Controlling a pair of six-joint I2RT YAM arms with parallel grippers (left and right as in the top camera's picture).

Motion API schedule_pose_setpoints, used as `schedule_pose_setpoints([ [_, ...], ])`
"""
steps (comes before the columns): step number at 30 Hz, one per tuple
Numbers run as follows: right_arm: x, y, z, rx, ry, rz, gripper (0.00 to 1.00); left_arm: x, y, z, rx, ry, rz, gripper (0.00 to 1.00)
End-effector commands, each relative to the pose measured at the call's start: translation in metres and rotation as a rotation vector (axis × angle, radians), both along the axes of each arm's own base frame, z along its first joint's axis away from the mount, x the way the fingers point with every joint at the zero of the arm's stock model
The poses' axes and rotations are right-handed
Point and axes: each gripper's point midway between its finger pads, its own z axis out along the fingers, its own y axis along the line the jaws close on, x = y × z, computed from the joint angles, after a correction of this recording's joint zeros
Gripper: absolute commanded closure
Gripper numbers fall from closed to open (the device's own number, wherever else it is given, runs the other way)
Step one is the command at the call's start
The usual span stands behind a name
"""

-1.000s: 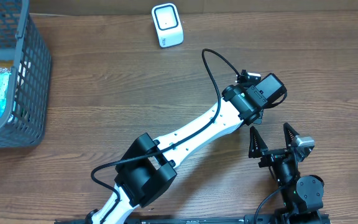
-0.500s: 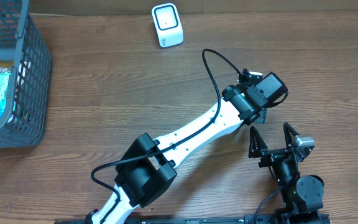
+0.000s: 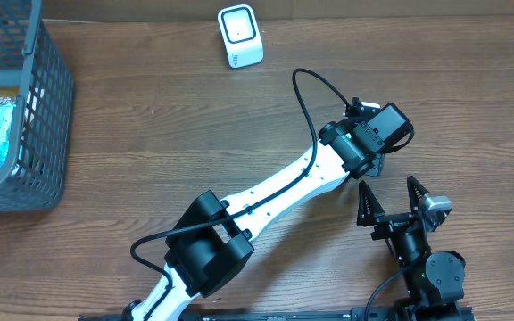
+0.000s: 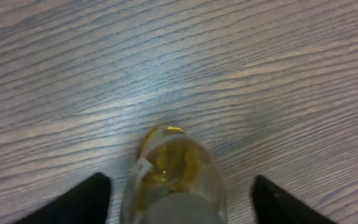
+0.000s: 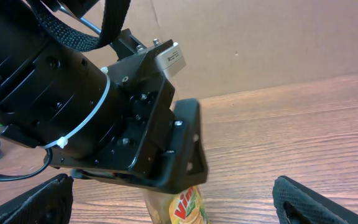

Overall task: Scan the item barcode
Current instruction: 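Release the bottle on the table and lift the left gripper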

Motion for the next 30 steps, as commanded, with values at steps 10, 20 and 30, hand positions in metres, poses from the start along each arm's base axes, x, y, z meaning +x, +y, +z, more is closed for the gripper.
schedule_pose_setpoints([
  [10, 0.000, -0.001, -0.001, 0.001, -0.006, -0.006, 0.00, 0.027, -0.006, 0.089, -0.089, -0.161, -0.090, 0.00],
  [20, 0.000, -0.001, -0.001, 0.001, -0.006, -0.006, 0.00, 0.085, 0.096, 0.196, -0.032, -0.363, 0.111, 0.00],
  [30, 0.000, -0.001, -0.001, 0.001, -0.006, -0.006, 0.00, 0.119, 0.315, 0.303, 0.064, -0.580, 0.572, 0.00],
])
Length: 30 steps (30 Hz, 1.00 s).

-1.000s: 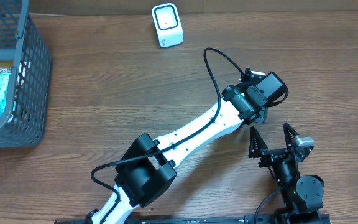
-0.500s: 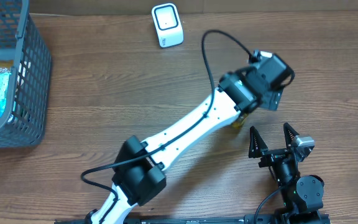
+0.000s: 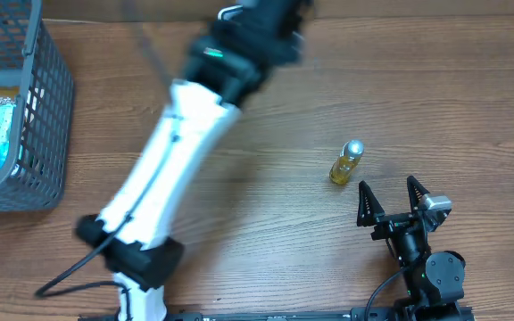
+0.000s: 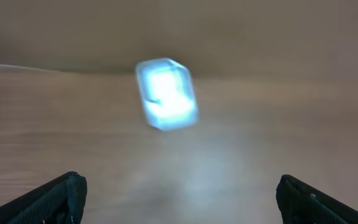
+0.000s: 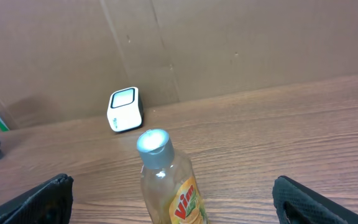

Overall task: Scan the item barcode
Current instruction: 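Release the bottle on the table and lift the left gripper, then move the left gripper back over the grey basket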

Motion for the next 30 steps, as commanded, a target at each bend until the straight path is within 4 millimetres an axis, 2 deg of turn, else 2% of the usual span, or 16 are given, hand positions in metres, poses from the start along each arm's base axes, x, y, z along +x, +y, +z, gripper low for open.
schedule_pose_setpoints([
  [1, 0.000, -0.001, -0.001, 0.002, -0.007, -0.006, 0.00, -0.015, 0.091, 0.073, -0.007, -0.159, 0.184, 0.00],
  [4, 0.000, -0.001, -0.001, 0.002, -0.007, -0.006, 0.00, -0.032, 0.165, 0.096, -0.049, -0.200, 0.342, 0.00],
  [7, 0.000, -0.001, -0.001, 0.002, -0.007, -0.006, 0.00, -0.052, 0.226, 0.101, -0.065, -0.198, 0.483, 0.01],
  [11, 0.000, -0.001, -0.001, 0.002, -0.007, -0.006, 0.00, -0.084, 0.301, 0.083, -0.075, -0.119, 0.693, 0.00],
  [13, 0.000, -0.001, -0.001, 0.002, -0.007, -0.006, 0.00, -0.100, 0.327, 0.068, -0.084, -0.056, 0.779, 0.00],
  [17, 0.000, -0.001, -0.001, 0.002, -0.007, -0.006, 0.00, -0.129, 0.368, 0.039, -0.113, 0.057, 0.938, 0.00],
  [20, 0.000, -0.001, -0.001, 0.002, -0.007, -0.006, 0.00, -0.140, 0.388, 0.019, -0.129, 0.129, 1.001, 0.00],
  [25, 0.000, -0.001, -0.001, 0.002, -0.007, -0.006, 0.00, -0.153, 0.413, -0.011, -0.141, 0.239, 1.074, 0.01],
  [30, 0.000, -0.001, -0.001, 0.002, -0.007, -0.006, 0.00, -0.161, 0.429, -0.038, -0.136, 0.351, 1.112, 0.00],
])
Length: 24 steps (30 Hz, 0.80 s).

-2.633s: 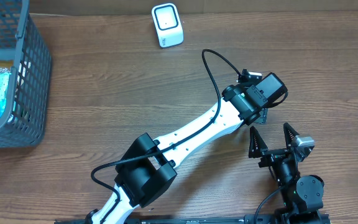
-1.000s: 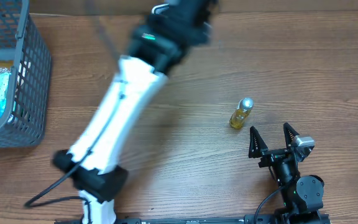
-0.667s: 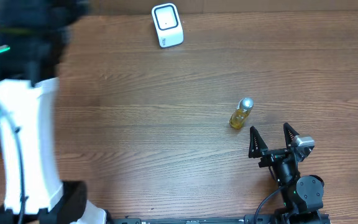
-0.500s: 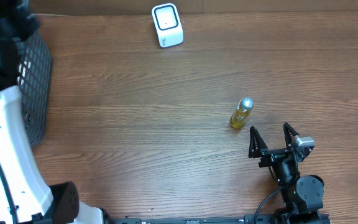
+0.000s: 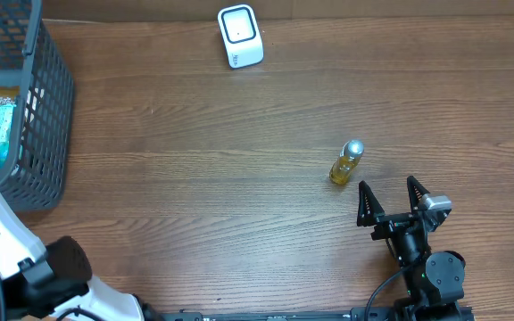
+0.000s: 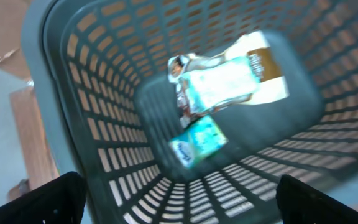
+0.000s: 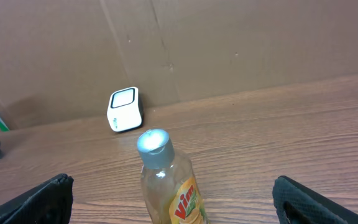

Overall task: Scan the item barcode
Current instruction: 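Move the left gripper back over the grey basket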

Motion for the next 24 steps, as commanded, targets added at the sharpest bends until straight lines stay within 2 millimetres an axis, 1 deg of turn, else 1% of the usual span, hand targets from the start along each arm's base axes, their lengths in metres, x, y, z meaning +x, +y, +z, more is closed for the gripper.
schedule_pose_setpoints([
  [1, 0.000, -0.001, -0.001, 0.001, -0.007, -0.006, 0.00, -0.001, 0.009, -0.022, -0.047, 0.055, 0.025, 0.00],
  [4, 0.000, -0.001, -0.001, 0.001, -0.007, -0.006, 0.00, -0.002, 0.014, -0.035, -0.071, 0.104, 0.029, 0.01],
  [8, 0.000, -0.001, -0.001, 0.001, -0.007, -0.006, 0.00, 0.001, 0.021, -0.051, -0.090, 0.163, 0.000, 0.00],
  [16, 0.000, -0.001, -0.001, 0.001, -0.007, -0.006, 0.00, 0.018, 0.019, -0.089, -0.212, 0.221, -0.113, 0.00],
  [24, 0.000, -0.001, -0.001, 0.001, -0.007, -0.006, 0.00, 0.022, 0.023, -0.111, -0.252, 0.274, -0.146, 0.00],
])
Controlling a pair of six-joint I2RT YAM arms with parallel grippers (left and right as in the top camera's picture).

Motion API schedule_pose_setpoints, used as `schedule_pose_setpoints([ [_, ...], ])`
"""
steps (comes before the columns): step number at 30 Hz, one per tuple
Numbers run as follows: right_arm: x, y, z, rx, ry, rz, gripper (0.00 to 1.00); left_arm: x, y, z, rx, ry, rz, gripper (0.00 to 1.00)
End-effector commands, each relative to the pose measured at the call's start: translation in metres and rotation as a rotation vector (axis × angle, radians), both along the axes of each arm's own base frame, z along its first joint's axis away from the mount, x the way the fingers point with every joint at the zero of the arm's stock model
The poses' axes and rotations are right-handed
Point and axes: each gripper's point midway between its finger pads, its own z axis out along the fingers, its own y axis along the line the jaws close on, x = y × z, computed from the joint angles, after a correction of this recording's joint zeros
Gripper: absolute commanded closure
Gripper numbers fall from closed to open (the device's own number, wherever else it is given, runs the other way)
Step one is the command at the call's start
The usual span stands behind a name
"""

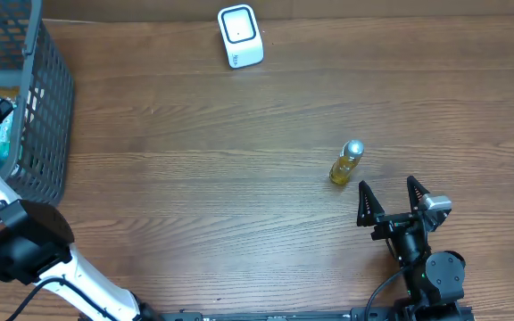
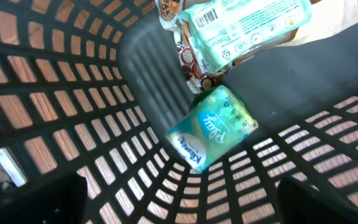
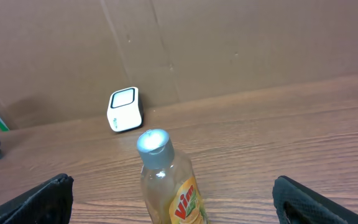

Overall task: Scan the item barcode
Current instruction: 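Move the left gripper back over the grey basket, then lower the left gripper and grasp the green-capped jar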

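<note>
A small yellow Vim bottle [image 1: 346, 163] with a silver cap stands upright on the wooden table, seen close in the right wrist view [image 3: 168, 177]. The white barcode scanner [image 1: 240, 36] sits at the table's back edge [image 3: 125, 109]. My right gripper [image 1: 389, 198] rests open just in front of the bottle, apart from it. My left gripper is open and down inside the grey mesh basket [image 1: 47, 98]. Below it lie a teal tissue pack [image 2: 211, 127] and a mint-green packet [image 2: 253, 28] with a printed barcode.
The basket fills the far left of the table, its mesh walls [image 2: 55, 93] surrounding the left wrist view. A brown snack wrapper [image 2: 188, 59] lies under the mint packet. A cardboard wall [image 3: 229, 43] stands behind the scanner.
My left gripper has dropped lower into the basket, so the teal pack and mint packet show larger and sharper. The bottle, scanner and right arm have not moved.
My left gripper stood open around the Vim bottle in front of the right gripper. Then it was away at the back of the table near the scanner, the bottle left standing. Then it was over the basket, and now it is down inside it.
</note>
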Motion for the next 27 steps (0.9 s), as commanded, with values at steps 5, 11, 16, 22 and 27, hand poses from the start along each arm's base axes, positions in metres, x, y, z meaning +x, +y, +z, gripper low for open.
schedule_pose_setpoints([
  [5, 0.000, -0.001, -0.001, 0.001, -0.006, -0.006, 0.00, 0.007, 0.001, -0.028, -0.067, 0.057, -0.067, 0.00],
  [11, 0.000, -0.001, -0.001, 0.001, -0.006, -0.006, 0.00, 0.014, 0.003, -0.040, -0.089, 0.061, -0.095, 0.00],
  [16, 0.000, -0.001, -0.001, 0.001, -0.006, -0.006, 0.00, 0.020, 0.002, -0.048, -0.110, 0.059, -0.118, 0.00],
  [22, 0.000, -0.001, -0.001, 0.001, -0.006, -0.006, 0.00, 0.023, 0.005, -0.058, -0.123, 0.072, -0.118, 0.00],
  [27, 0.000, -0.001, -0.001, 0.001, -0.007, -0.006, 0.00, 0.023, 0.008, -0.064, -0.141, 0.064, -0.111, 0.00],
])
